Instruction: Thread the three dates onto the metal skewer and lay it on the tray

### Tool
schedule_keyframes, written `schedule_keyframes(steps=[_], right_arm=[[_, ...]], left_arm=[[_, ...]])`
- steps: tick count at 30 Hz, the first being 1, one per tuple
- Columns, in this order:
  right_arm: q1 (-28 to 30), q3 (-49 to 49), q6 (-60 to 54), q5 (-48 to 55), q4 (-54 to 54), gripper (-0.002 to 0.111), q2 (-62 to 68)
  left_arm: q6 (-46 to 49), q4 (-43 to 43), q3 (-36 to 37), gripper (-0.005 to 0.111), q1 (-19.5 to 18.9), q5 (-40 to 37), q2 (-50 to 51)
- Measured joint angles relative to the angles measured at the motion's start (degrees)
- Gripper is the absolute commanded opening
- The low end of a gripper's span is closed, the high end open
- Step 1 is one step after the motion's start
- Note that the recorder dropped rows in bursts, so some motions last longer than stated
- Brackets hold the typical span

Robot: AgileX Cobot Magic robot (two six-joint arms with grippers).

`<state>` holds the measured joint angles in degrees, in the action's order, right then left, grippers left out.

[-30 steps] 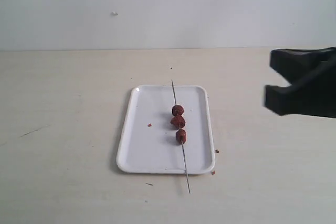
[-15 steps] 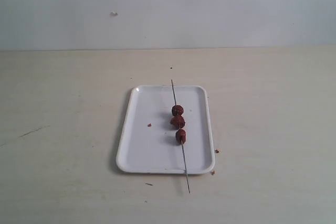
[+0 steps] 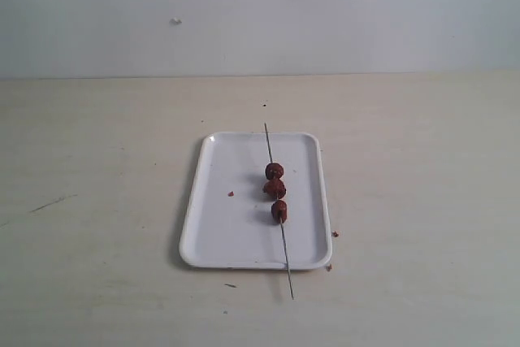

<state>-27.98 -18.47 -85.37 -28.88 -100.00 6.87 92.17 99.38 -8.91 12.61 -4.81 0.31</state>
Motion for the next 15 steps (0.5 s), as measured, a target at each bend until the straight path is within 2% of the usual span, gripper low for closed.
schedule_keyframes(steps=[3,6,9,15], right_arm=[[10.88,0.00,-0.68,1.32,-0.22,0.000,-0.14],[18.56,0.00,-0.91,3.67,-0.22,0.000,-0.27],[21.35,0.00,-0.95,4.71,-0.22,0.000,-0.27],[22.68,0.00,-1.05,5.54,-0.22,0.000,-0.27]], left_arm=[[0.00,0.00,0.00,0.000,0.00,0.00,0.00],[0.00,0.00,0.00,0.000,0.00,0.11,0.00],[0.00,0.00,0.00,0.000,0.00,0.22,0.00],[-0.04,0.00,0.00,0.000,0.00,0.30,0.00]])
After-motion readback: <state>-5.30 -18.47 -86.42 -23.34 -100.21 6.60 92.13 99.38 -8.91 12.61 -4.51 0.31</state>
